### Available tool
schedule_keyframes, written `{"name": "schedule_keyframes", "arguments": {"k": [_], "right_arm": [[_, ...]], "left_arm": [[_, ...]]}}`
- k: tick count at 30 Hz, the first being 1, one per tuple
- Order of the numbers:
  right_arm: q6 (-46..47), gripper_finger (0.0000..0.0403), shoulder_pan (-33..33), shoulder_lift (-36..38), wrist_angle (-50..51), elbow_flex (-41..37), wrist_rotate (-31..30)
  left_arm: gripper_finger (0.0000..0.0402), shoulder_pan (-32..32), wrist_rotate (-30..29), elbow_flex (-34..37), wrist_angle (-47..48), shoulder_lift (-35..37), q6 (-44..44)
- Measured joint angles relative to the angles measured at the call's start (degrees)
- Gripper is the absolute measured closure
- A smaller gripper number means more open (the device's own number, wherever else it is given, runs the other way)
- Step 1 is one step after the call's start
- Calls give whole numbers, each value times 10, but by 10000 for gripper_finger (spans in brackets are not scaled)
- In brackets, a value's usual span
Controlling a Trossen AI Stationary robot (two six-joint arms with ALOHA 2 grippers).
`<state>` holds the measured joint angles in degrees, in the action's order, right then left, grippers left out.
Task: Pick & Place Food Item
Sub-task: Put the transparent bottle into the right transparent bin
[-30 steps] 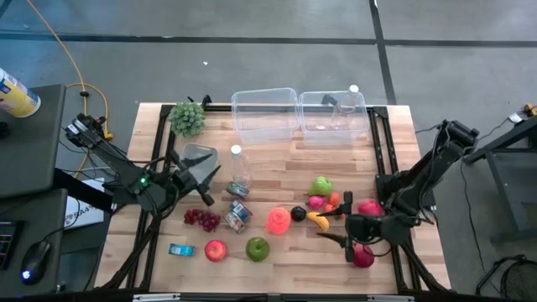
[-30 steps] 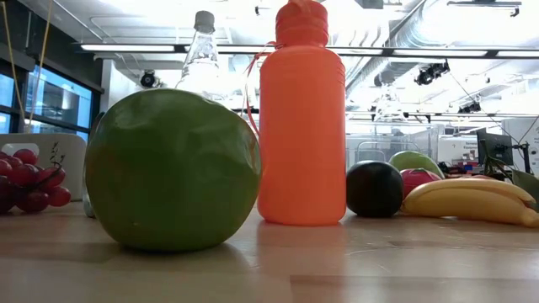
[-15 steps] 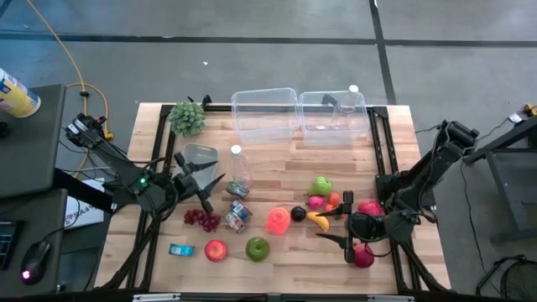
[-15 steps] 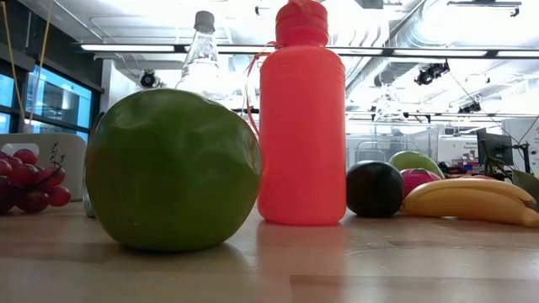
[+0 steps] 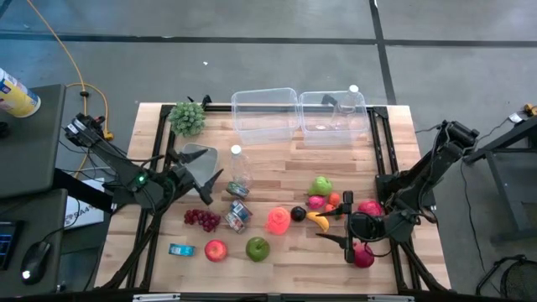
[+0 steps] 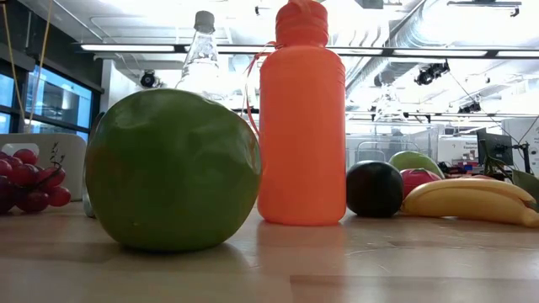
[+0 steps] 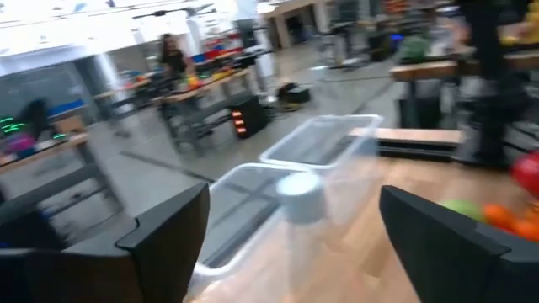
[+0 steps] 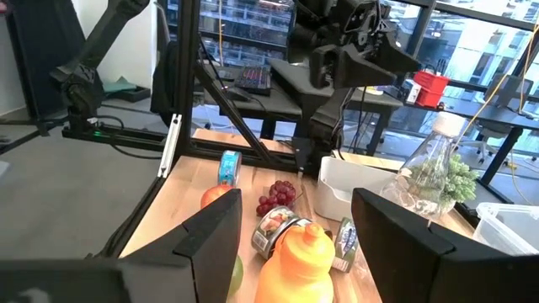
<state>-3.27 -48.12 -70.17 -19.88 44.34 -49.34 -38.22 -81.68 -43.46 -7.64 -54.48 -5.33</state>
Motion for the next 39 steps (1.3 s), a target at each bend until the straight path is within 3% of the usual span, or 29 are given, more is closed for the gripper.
{"name": "schedule_keyframes", "arguments": {"k": [4,6,10,16,22,32,39], "right_arm": [[0,188,2,0,0,0,0],[0,188,2,0,0,0,0],[0,188,2,0,4,0,0],[0,188,2,0,14,0,0],[0,188,2,0,17,0,0],[0,188,2,0,17,0,0],[0,188,2,0,26,0,0]], "left_arm": [[54,10,-12,0,30,0,9],[54,15,39,0,76,1,20],[55,45,215,0,145,20,58],[55,103,247,0,235,80,114],[55,152,378,0,255,106,129],[55,186,393,1,270,72,64],[55,184,400,1,267,67,100]]}}
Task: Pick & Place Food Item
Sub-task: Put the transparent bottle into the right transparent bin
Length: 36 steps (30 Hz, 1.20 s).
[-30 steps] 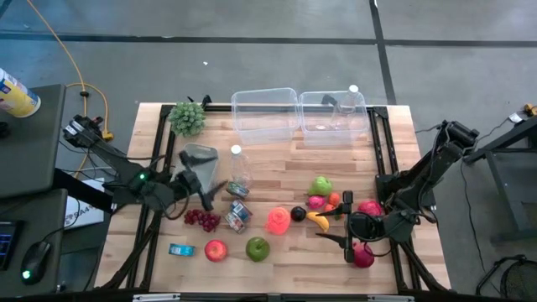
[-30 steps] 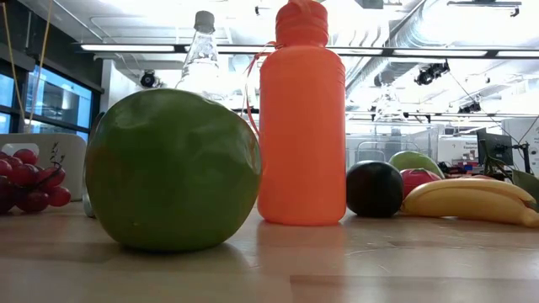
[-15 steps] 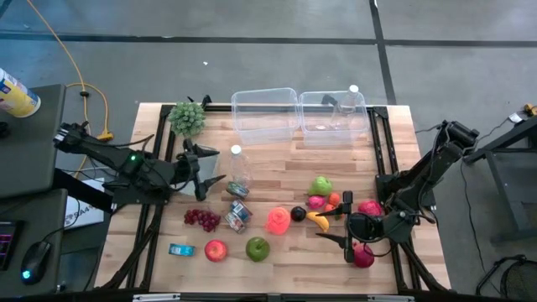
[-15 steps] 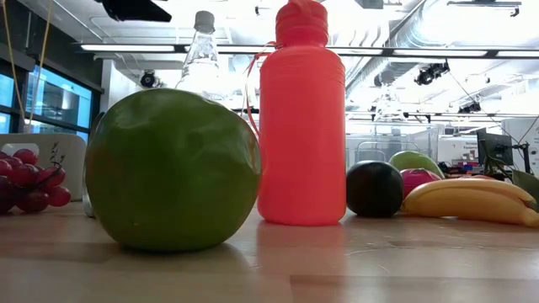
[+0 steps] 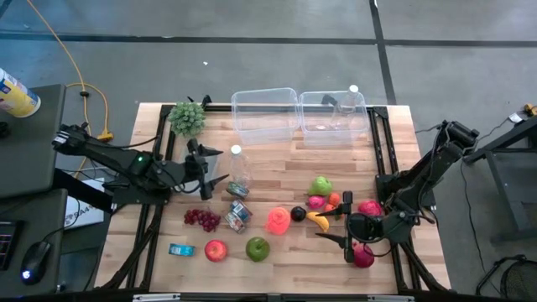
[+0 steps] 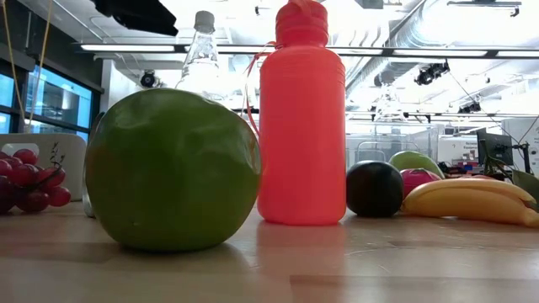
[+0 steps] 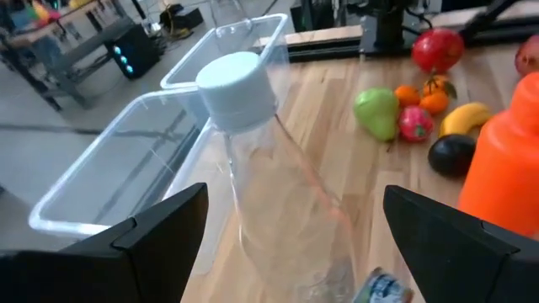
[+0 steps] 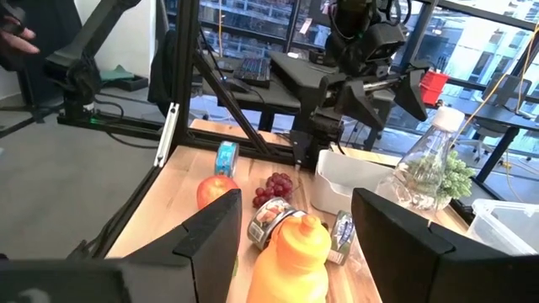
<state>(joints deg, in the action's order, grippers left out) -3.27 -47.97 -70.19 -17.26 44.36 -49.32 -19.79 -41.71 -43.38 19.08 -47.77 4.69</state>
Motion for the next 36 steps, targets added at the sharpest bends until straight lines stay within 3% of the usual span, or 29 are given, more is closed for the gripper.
{"name": "schedule_keyframes", "arguments": {"k": [16,22,26,36], "right_arm": [[0,188,0,0,12,0,0],[5,188,0,0,12,0,4],[4,188,0,0,12,0,32],[1,188,0,0,12,0,34]], "left_arm": [[56,-2,0,0,-2,0,31],[56,-2,12,0,-4,0,145],[56,-2,-1,0,-8,0,112],[56,-2,-4,0,-18,0,82]]}}
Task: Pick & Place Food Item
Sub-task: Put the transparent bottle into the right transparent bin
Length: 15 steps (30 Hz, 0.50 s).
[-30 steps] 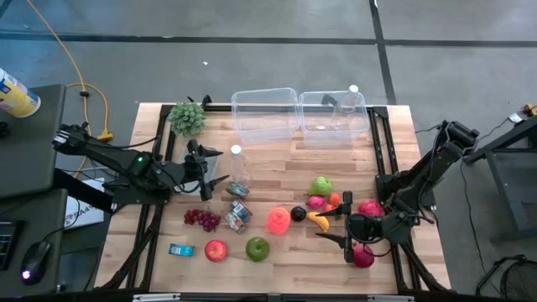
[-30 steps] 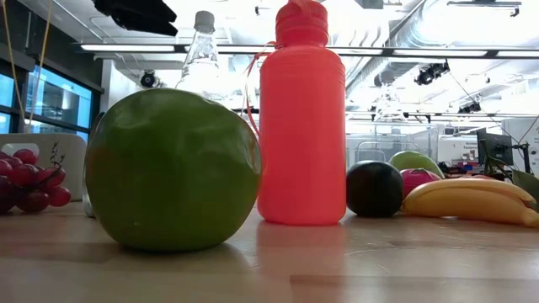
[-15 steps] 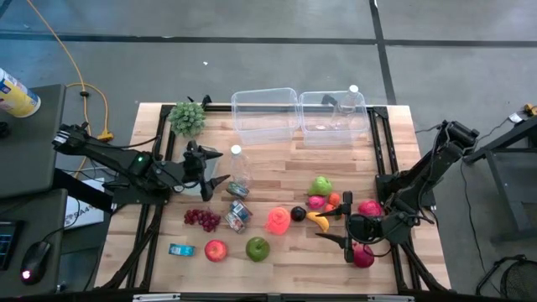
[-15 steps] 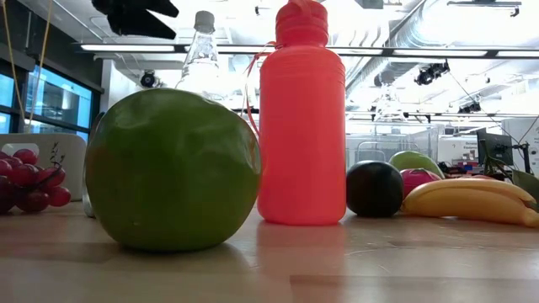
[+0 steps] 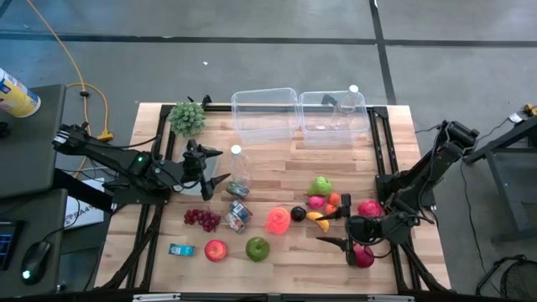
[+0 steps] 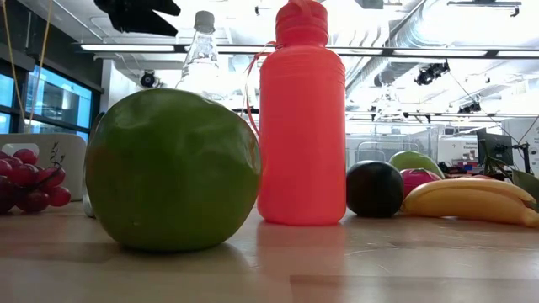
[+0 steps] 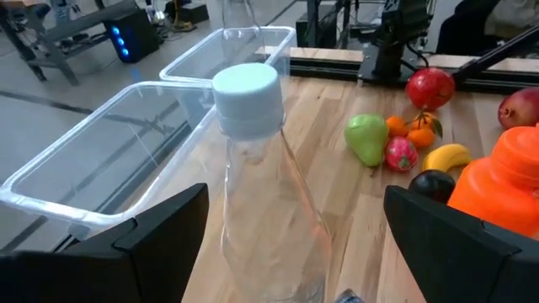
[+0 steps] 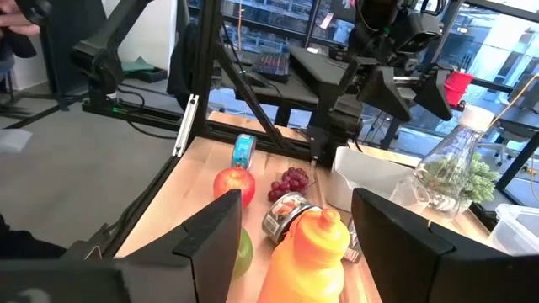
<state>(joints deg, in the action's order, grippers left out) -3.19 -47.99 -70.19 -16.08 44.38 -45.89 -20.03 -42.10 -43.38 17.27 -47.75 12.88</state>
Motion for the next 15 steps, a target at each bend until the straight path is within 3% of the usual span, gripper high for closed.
{"name": "schedule_keyframes", "arguments": {"k": [9,15], "right_arm": [[25,188,0,0,0,0,0],[17,188,0,0,0,0,0]], "left_arm": [[55,-12,54,0,7,0,-16],[55,-19,27,0,7,0,-24]]}}
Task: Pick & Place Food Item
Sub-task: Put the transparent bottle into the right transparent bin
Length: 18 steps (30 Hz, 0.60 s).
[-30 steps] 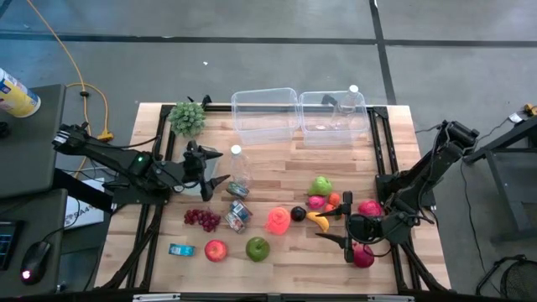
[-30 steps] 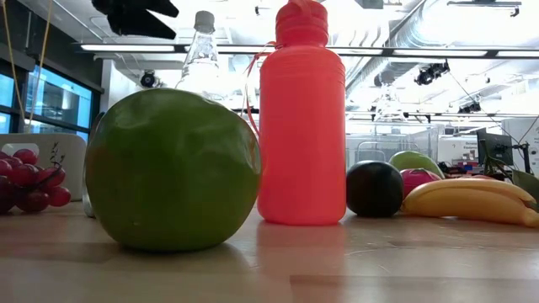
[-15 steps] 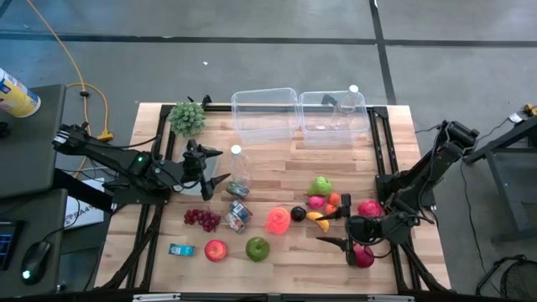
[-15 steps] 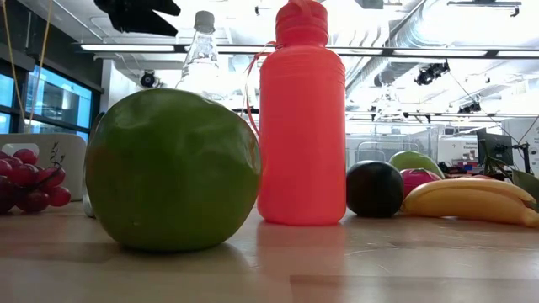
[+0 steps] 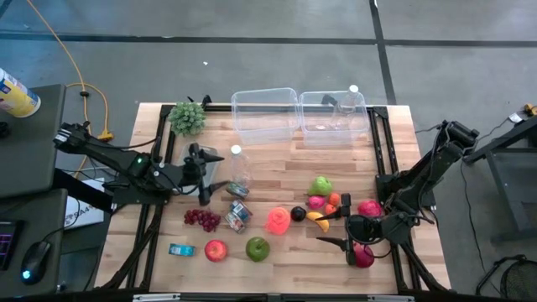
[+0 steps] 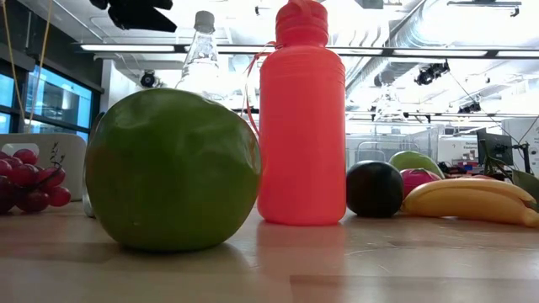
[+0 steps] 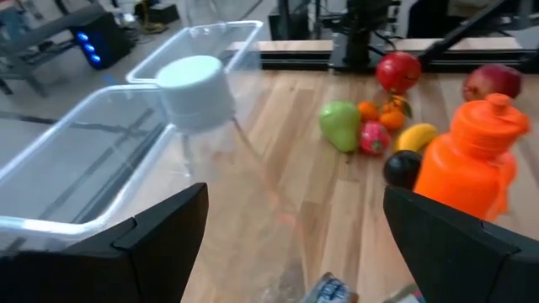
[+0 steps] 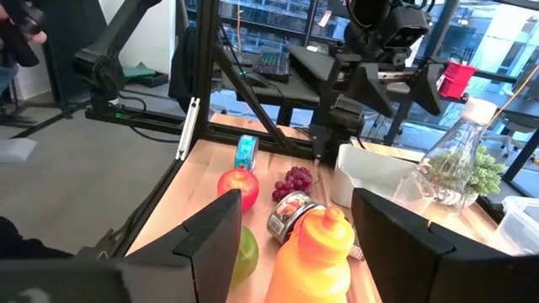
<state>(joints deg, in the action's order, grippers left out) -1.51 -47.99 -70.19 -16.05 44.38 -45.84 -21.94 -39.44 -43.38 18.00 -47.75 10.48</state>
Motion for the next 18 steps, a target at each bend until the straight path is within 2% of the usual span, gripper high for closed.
{"name": "schedule_keyframes", "arguments": {"k": [18], "right_arm": [[-32,188,0,0,0,0,-2]], "left_arm": [[46,0,-14,0,22,19,-27]]}}
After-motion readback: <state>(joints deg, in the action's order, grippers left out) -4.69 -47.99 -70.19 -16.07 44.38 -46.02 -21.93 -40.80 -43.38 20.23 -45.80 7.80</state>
